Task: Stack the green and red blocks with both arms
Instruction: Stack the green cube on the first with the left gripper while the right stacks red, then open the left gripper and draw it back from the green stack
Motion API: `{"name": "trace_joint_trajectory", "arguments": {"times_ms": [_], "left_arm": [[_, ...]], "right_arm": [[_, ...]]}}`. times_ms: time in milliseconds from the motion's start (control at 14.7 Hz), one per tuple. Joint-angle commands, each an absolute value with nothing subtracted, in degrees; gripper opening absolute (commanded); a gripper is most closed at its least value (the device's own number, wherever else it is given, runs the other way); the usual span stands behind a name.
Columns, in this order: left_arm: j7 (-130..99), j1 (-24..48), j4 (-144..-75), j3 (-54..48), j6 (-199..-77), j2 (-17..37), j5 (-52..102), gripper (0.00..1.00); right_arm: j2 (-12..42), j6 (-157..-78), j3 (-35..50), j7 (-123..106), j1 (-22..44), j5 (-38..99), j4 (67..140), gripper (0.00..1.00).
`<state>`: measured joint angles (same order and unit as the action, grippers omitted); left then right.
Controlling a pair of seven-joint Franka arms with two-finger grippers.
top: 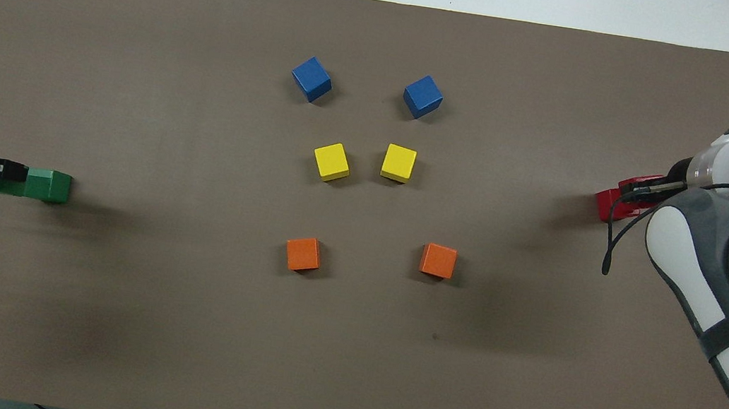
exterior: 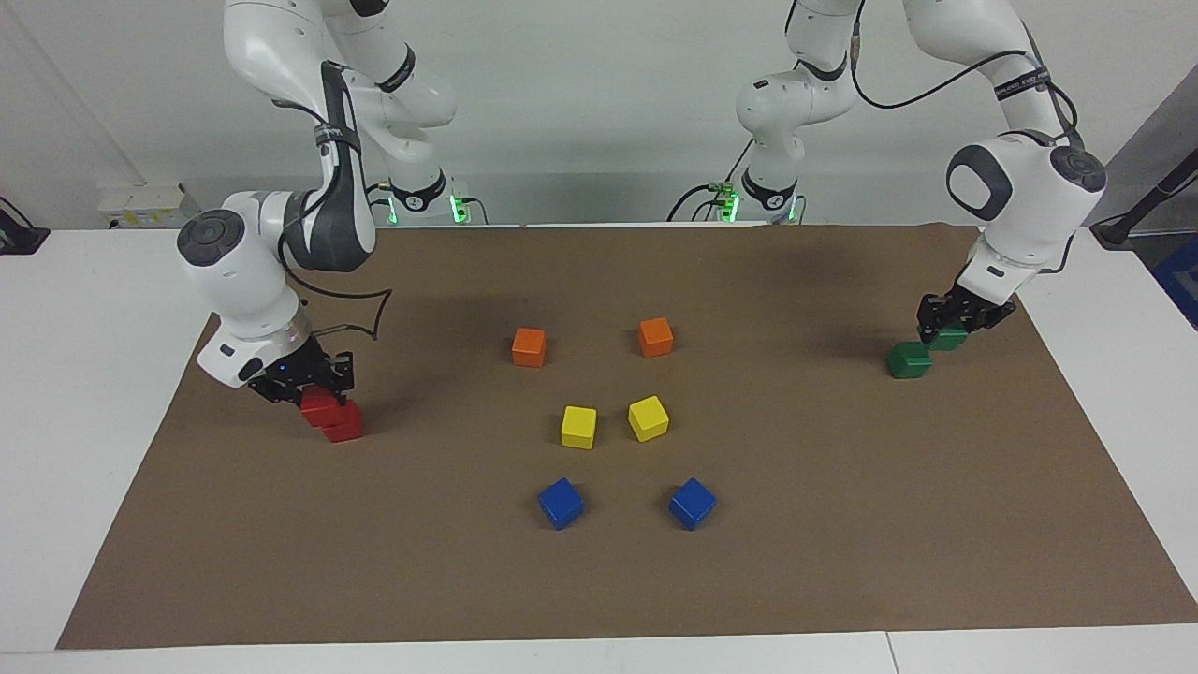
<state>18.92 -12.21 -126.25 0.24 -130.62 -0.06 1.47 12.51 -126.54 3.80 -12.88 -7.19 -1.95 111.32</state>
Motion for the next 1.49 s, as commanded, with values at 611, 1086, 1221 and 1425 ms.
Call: {"name": "trace_joint_trajectory", "arguments": {"times_ms": [611,1086,1221,1425], "left_arm": [[19.08,-11.51,-130.78,-0.09,-139.75,2.37,3.43,0.00],[19.16,-11.43,-130.87,-0.09,-138.43,2.81,3.43,0.00],[19.33,-10.90,-130.87,-0.09,-138.34,2.81,3.43,0.00],[19.69,-10.72,-130.78,-0.09,-138.52,2.90,3.43,1.00]], "right_arm": [[11.25,-130.43,4.66,-13.80,-8.26,-2.46,116.01,0.00],[11.16,-130.43,4.66,-13.71,-8.79,-2.46,116.02,0.00],[11.16,-130.43,4.66,-13.62,-8.88,-2.46,116.02,0.00],[11.16,-130.52,4.66,-13.62,-8.88,-2.37,116.10,0.00]]}}
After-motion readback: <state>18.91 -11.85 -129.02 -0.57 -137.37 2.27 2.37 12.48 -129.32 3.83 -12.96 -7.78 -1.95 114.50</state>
